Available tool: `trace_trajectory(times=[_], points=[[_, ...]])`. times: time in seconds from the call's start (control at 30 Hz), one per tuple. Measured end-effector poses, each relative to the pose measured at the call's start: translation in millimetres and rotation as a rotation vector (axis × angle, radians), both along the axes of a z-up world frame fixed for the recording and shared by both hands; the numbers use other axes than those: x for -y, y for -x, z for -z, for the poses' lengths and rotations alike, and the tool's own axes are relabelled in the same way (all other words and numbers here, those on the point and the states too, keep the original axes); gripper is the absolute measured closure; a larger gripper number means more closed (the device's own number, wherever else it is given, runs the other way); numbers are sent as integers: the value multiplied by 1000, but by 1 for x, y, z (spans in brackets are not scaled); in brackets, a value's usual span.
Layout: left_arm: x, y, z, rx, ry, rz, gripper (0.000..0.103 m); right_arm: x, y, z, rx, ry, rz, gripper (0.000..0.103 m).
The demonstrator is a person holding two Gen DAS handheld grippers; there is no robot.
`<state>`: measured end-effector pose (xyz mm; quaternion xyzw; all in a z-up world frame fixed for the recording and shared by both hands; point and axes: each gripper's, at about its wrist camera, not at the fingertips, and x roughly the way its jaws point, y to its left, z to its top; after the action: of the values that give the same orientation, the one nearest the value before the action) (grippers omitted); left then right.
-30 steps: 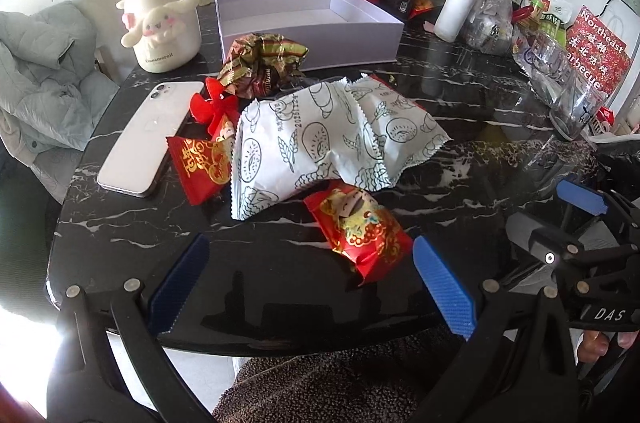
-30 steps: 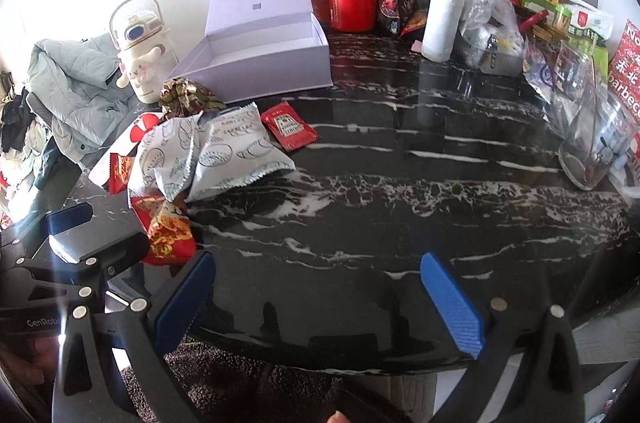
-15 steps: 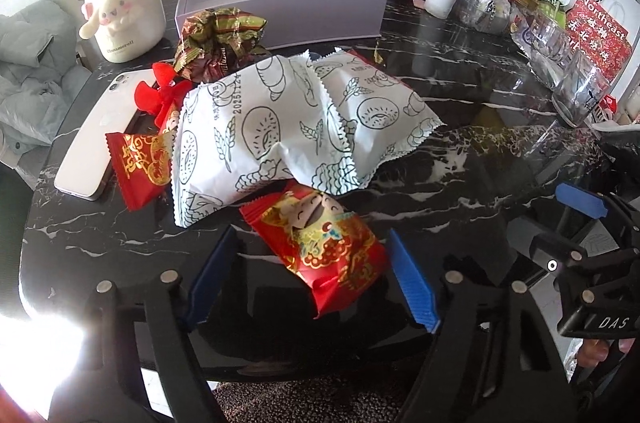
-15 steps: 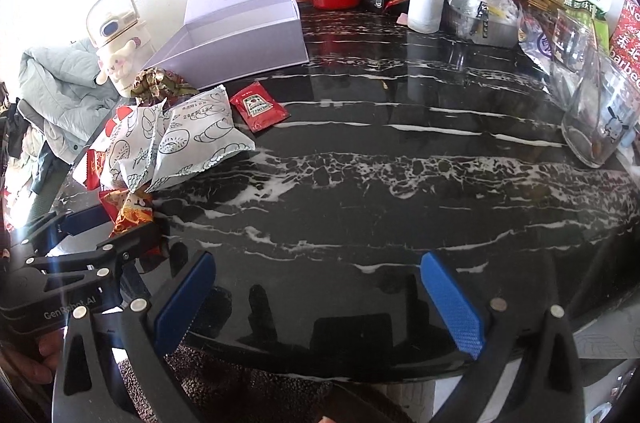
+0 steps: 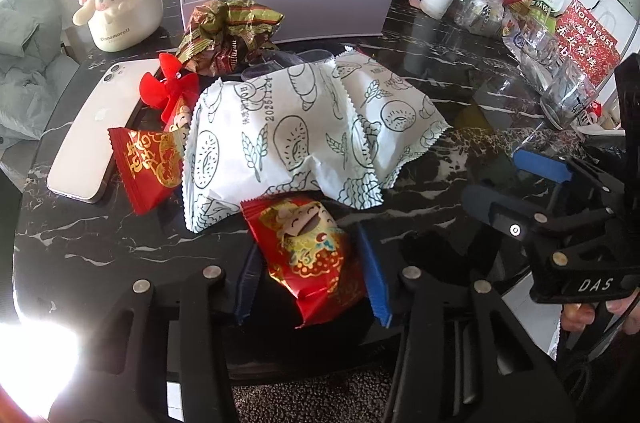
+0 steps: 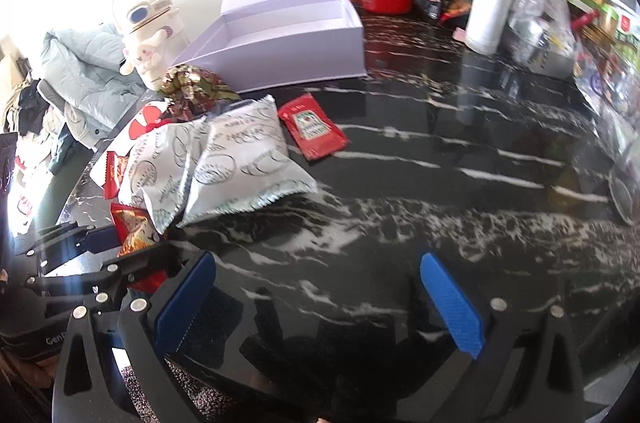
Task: Organize objects
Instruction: 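Grasp the red candy packet with the left tool while the right tool grasps the white pastry packet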
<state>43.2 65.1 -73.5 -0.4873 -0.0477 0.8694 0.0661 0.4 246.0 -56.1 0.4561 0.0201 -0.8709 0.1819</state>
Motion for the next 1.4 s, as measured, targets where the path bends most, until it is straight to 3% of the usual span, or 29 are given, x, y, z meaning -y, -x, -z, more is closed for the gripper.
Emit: trace_trajectory(times=[0.27, 0.43, 0.63, 0.73, 0.8, 1.0, 1.07, 1.17, 1.4], points=[[22, -4, -1, 16, -14, -37, 60, 30, 21, -13, -55, -20, -51, 0], [41, -1, -3, 23, -27, -84, 60, 44, 40, -17, -45, 13, -111, 2], [40, 0, -2, 32, -36, -91, 60, 60, 59, -3, 6, -8, -171, 12], [40, 0, -2, 31, -34, -92, 60, 57, 63, 5, 38, 47, -196, 15], [40, 1, -1, 34, -32, -94, 60, 56, 63, 7, 53, 77, -214, 26], [40, 2, -2, 36, -30, -99, 60, 53, 55, 4, 50, 94, -227, 40], [40, 2, -3, 37, -40, -96, 67, 48, 51, 2, 46, 91, -222, 42], [38, 1, -4, 35, -30, -94, 68, 38, 44, -3, 38, 95, -200, 49], [30, -1, -4, 37, -10, -87, 68, 18, 32, -1, 38, 80, -164, 51]])
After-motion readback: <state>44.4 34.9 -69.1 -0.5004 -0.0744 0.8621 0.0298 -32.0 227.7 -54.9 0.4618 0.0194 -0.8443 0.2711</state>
